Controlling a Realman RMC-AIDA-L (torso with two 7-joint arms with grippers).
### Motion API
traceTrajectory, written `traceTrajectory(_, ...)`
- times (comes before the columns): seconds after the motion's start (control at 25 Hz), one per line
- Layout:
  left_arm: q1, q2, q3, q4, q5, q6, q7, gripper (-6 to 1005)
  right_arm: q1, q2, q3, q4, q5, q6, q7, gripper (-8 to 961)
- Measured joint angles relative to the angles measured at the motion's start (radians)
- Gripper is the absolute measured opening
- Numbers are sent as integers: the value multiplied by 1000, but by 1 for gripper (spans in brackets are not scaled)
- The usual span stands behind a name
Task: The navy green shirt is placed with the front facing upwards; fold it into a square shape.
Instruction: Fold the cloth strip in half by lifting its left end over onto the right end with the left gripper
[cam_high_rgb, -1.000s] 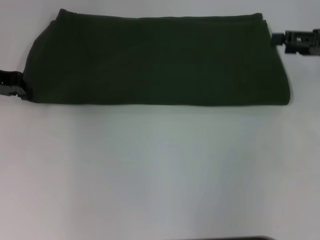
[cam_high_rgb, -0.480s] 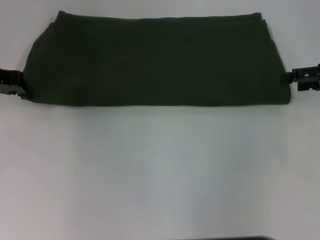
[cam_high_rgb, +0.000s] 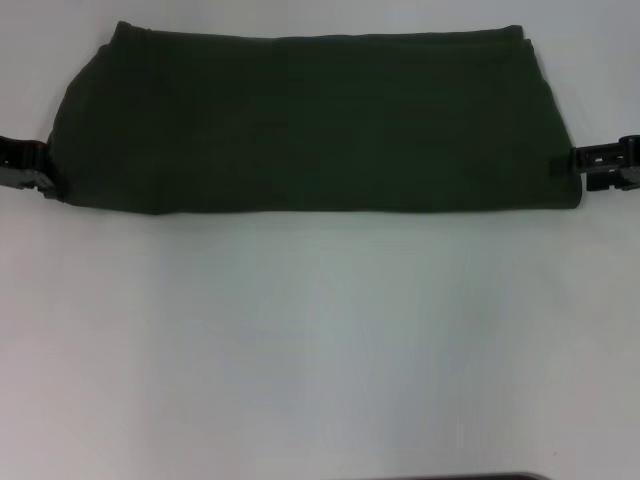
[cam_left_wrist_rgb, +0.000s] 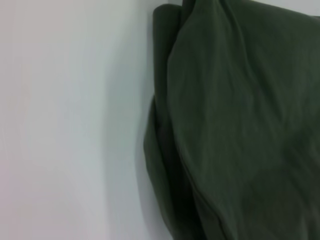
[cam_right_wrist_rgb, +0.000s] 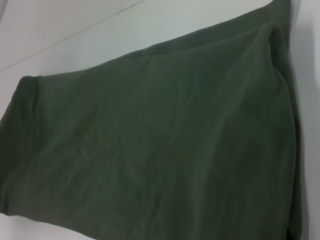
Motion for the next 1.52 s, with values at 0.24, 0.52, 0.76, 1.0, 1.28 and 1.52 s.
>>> traceTrajectory(0.24, 0, -2, 0, 0, 2, 0, -4, 30, 4, 0, -11, 4, -6, 4, 1, 891)
traceTrajectory(0.52, 0, -3, 0, 0, 2, 1, -7, 31, 3, 6, -42, 6, -20, 16, 9, 830)
traceTrajectory(0.76, -2, -2, 0, 1, 2, -4, -8, 32, -5, -4, -34, -1, -41, 17, 28, 803)
traceTrajectory(1.0, -2, -4, 0, 2, 2, -6, -10, 33, -4, -5, -22, 1, -34, 22, 27, 799)
traceTrajectory(1.28, -2, -5, 0, 2, 2, -7, -11, 34, 21, 26, -33, 11, -39, 65, 27, 776)
traceTrajectory(1.52, -2, -4, 0, 2, 2, -10, -11, 35, 34, 36, -55, 38, -41, 86, 29, 757)
